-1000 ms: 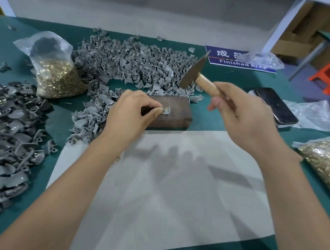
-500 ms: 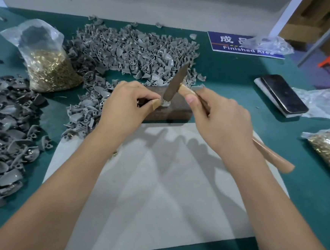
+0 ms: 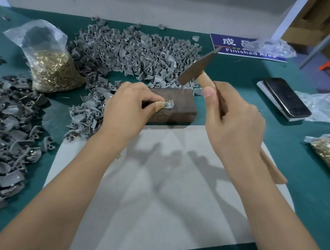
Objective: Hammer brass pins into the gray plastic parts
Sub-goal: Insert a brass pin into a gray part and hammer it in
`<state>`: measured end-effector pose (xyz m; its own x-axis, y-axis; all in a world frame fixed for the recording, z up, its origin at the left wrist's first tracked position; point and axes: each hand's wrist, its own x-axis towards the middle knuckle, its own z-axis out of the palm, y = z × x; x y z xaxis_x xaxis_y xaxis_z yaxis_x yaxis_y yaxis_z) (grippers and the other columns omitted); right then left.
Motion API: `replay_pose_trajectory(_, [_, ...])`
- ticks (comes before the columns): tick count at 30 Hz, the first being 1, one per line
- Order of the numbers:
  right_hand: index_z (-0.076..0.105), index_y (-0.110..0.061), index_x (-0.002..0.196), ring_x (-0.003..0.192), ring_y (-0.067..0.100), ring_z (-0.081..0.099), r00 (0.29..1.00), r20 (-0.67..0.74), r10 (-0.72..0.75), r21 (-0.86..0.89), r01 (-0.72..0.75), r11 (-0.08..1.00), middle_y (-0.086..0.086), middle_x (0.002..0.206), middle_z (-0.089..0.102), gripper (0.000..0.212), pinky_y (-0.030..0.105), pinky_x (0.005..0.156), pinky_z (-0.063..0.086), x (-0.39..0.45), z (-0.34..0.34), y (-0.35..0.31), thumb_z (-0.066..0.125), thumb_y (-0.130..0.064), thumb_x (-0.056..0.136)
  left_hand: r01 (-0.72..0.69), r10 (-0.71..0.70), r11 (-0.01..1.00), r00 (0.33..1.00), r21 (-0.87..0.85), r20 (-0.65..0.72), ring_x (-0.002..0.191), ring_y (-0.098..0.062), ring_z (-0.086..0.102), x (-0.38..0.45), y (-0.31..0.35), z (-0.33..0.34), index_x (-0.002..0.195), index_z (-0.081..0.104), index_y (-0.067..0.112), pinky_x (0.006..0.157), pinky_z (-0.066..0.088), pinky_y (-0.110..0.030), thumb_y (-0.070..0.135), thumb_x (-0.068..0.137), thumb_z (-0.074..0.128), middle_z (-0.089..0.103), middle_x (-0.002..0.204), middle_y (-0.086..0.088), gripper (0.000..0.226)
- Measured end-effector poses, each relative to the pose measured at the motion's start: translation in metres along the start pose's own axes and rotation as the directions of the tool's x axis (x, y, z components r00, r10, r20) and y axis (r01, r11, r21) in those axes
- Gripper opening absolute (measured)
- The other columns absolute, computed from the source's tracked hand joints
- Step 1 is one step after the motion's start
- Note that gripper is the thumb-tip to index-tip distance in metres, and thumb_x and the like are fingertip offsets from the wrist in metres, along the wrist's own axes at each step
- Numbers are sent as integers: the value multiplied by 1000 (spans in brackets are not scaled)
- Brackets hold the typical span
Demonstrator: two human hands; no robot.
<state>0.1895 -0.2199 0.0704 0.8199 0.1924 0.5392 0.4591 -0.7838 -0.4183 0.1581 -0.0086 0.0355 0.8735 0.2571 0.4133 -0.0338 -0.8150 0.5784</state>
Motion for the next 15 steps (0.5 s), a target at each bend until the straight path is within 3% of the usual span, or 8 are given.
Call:
replay_pose_trajectory(3, [56,-29,103,70,39,57,970,243,-27,-120,58,991,1,70,62,40,38,58,37,-1,6,-3,31,-61,103,-44,45,996,999,80,-13,94,-14,53,-1,2,-2,97,79,39,71,47,-38,45,90,72,65,92,15,11])
replay_pose_trajectory(4, [56,-29,101,71,40,58,966,257,-34,-140,72,987,1,71,63,41,38,58,36,-1,6,-2,31,-61,103,-48,50,994,999,99,-13,94,-14,53,-1,1,-2,97,79,39,69,46,-37,45,91,71,65,92,15,12])
replay_pose_trajectory(9, [58,-29,102,64,40,55,1000,2,-9,-25,9,1000,-4,62,57,39,35,55,30,-1,0,0,33,-58,104,-42,45,994,999,104,-23,96,-10,52,0,2,-2,96,78,41,69,38,-31,46,92,70,65,94,17,11])
replay_pose_trajectory(13, [61,-31,108,75,41,61,967,251,-41,-103,69,992,1,72,66,40,40,60,43,-3,5,2,33,-60,103,-32,34,992,999,118,-9,97,-10,52,-2,1,-2,98,78,41,70,39,-33,46,92,70,64,94,17,11])
replay_pose_trajectory(15, [62,-33,108,72,39,61,979,196,-50,-114,73,991,-1,68,65,38,37,58,41,-6,2,6,36,-60,102,-24,25,993,1000,114,-6,97,-11,52,-2,0,-2,97,77,42,70,41,-34,47,92,69,65,94,18,11])
